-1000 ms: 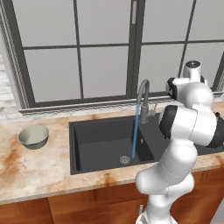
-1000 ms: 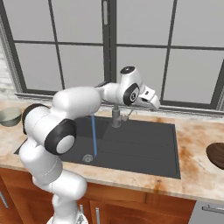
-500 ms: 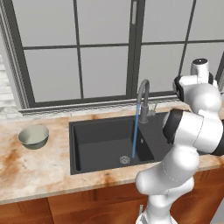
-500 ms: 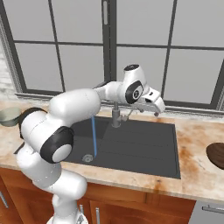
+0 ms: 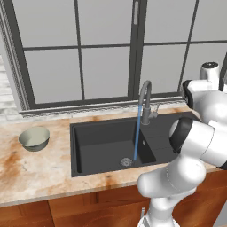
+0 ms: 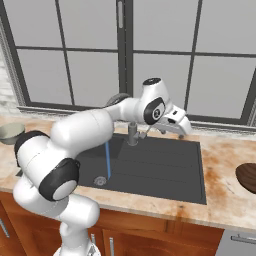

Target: Rinse each bowl for a few seconds and place them down in the sink or on the counter.

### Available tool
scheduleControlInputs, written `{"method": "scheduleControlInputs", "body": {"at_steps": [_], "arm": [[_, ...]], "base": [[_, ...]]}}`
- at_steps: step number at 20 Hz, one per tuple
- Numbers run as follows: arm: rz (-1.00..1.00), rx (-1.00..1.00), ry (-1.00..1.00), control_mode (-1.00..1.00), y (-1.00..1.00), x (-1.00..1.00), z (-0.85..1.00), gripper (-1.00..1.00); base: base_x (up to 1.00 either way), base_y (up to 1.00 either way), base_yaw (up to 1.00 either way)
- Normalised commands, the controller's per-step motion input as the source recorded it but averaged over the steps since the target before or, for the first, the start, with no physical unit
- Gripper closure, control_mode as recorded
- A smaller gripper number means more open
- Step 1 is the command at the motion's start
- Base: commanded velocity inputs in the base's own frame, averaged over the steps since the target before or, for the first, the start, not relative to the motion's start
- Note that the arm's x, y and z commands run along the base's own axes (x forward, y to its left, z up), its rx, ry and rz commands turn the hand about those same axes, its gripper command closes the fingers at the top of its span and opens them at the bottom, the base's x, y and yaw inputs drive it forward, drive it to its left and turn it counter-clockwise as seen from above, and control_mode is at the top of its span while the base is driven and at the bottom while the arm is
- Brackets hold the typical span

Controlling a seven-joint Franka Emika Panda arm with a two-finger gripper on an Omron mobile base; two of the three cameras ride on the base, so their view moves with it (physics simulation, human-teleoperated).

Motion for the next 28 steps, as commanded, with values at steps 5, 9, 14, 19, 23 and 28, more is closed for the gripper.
{"method": "scheduleControlInputs", "body": {"at_steps": [5, 9, 14, 19, 23, 28], "arm": [[0.02, 0.00, 0.00, -1.00, -0.23, -0.26, -0.09, -1.00], [0.03, 0.00, 0.00, -1.00, -0.25, -0.12, -0.02, -1.00], [0.04, 0.00, 0.01, -1.00, -0.31, -0.06, -0.04, -1.00], [0.04, 0.00, 0.02, -1.00, -0.29, -0.07, -0.12, -1.00], [0.05, 0.00, 0.01, -1.00, -0.29, -0.06, -0.13, -1.00], [0.06, 0.00, 0.00, -1.00, -0.31, -0.01, -0.04, -1.00]], "base": [[0.00, 0.00, 0.00], [0.00, 0.00, 0.00], [0.00, 0.00, 0.00], [0.00, 0.00, 0.00], [0.00, 0.00, 0.00], [0.00, 0.00, 0.00]]}}
